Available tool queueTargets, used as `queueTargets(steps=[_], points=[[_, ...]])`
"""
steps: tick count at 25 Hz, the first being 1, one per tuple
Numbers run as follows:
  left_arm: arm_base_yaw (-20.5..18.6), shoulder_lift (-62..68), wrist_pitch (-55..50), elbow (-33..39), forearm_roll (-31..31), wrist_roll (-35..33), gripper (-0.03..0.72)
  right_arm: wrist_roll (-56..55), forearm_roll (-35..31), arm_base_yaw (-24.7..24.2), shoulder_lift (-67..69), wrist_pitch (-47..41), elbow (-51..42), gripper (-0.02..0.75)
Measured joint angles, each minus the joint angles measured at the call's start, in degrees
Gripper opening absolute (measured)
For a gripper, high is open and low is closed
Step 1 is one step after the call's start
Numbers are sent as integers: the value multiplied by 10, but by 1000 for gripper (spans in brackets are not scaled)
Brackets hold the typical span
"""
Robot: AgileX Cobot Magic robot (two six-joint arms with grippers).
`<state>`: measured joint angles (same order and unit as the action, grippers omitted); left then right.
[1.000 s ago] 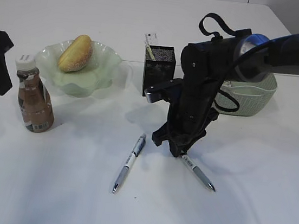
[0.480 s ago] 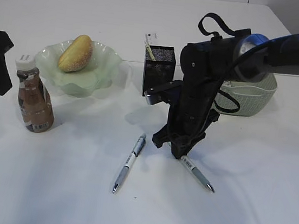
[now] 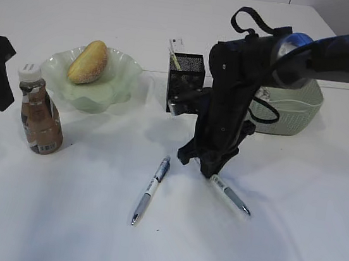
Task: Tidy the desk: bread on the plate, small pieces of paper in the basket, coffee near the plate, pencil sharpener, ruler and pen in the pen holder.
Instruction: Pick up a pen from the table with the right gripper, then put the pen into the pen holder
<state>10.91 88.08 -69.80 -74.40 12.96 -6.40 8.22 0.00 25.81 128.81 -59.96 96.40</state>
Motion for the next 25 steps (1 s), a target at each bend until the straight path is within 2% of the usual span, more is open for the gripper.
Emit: queueTargets(steps=[12, 14, 25], points=[[0, 0, 0, 0, -1, 0, 244, 0, 0, 0, 1, -82, 125, 104], [0, 0, 0, 0, -1, 0, 244, 0, 0, 0, 1, -95, 172, 104], [0, 0, 0, 0, -2, -1, 244, -5, 30, 0, 1, -90, 288, 103]])
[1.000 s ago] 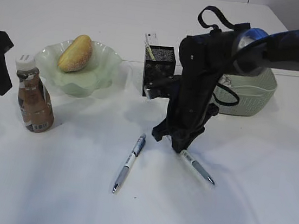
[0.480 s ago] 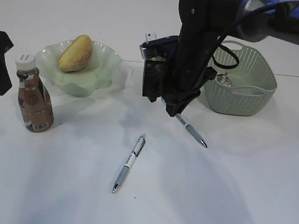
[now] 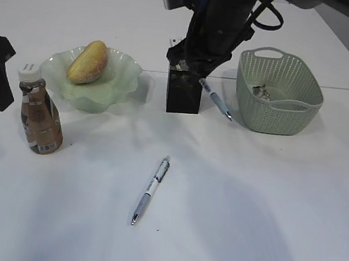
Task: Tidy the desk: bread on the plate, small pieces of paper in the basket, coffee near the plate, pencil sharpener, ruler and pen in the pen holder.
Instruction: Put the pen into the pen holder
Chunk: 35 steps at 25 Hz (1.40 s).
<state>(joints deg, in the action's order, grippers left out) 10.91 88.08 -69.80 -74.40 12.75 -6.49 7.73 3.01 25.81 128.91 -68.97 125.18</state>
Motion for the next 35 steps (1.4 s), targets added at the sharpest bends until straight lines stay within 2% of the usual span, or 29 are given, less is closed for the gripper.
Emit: queueTargets(steps=[15, 25, 30, 35], points=[[0, 0, 1, 0, -3, 0, 244, -23, 21, 0, 0, 98, 30, 102], [0, 0, 1, 0, -4, -1, 244, -30, 29, 0, -6, 96, 30, 101], [0, 0, 2, 0, -4, -1, 244, -36, 29, 0, -13, 58, 31, 101], [0, 0, 2, 0, -4, -1, 244, -41, 29, 0, -59, 69, 31, 101]])
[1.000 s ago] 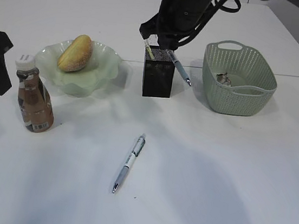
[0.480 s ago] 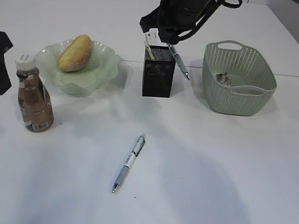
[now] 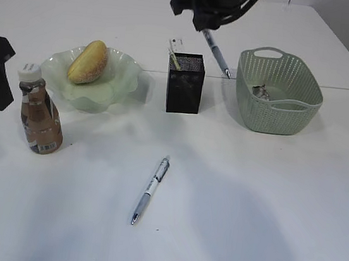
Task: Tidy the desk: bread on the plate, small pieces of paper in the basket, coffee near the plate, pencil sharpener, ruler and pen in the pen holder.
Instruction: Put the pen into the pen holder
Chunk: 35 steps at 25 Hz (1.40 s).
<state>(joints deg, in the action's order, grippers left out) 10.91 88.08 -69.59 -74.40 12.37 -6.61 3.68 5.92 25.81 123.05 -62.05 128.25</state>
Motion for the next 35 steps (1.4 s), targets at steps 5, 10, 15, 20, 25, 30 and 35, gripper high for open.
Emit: queueTargets(steps=[5, 10, 15, 20, 25, 30, 35], points=[[0, 0, 0, 0, 0, 0, 244, 0, 7, 0, -41, 33, 0, 101], [0, 0, 0, 0, 0, 0, 244, 0, 10, 0, -58, 39, 0, 101], [0, 0, 0, 0, 0, 0, 244, -1, 11, 0, -59, 66, -46, 101], [0, 0, 1, 0, 0, 0, 244, -1, 11, 0, -70, 149, -131, 101], [0, 0, 2, 0, 0, 0, 244, -2, 13, 0, -119, 314, -274, 101], [0, 0, 5, 0, 0, -1, 244, -3, 14, 0, -137, 441, -355, 101], [0, 0, 7, 0, 0, -3, 244, -3, 17, 0, -137, 589, -422, 101]])
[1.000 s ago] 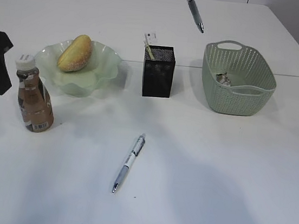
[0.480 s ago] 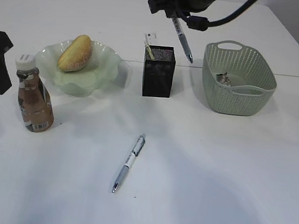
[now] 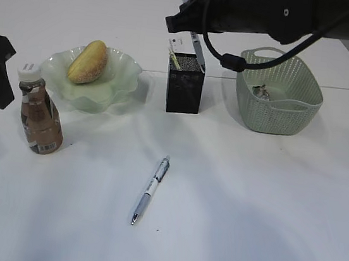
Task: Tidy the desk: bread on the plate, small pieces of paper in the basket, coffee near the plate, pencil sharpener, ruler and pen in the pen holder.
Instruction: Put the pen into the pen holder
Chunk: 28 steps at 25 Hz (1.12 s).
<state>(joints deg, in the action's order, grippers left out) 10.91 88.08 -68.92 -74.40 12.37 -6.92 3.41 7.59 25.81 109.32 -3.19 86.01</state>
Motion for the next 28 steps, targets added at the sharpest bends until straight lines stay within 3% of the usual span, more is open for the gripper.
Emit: queueTargets(steps=[5, 15, 28], points=[[0, 0, 0, 0, 0, -1, 244, 0, -22, -5, 0, 107, -34, 101], [0, 0, 9, 0, 0, -1, 244, -1, -60, -33, 7, 173, -42, 101], [0, 0, 19, 0, 0, -7, 244, 13, -85, -33, 85, 348, -42, 101]])
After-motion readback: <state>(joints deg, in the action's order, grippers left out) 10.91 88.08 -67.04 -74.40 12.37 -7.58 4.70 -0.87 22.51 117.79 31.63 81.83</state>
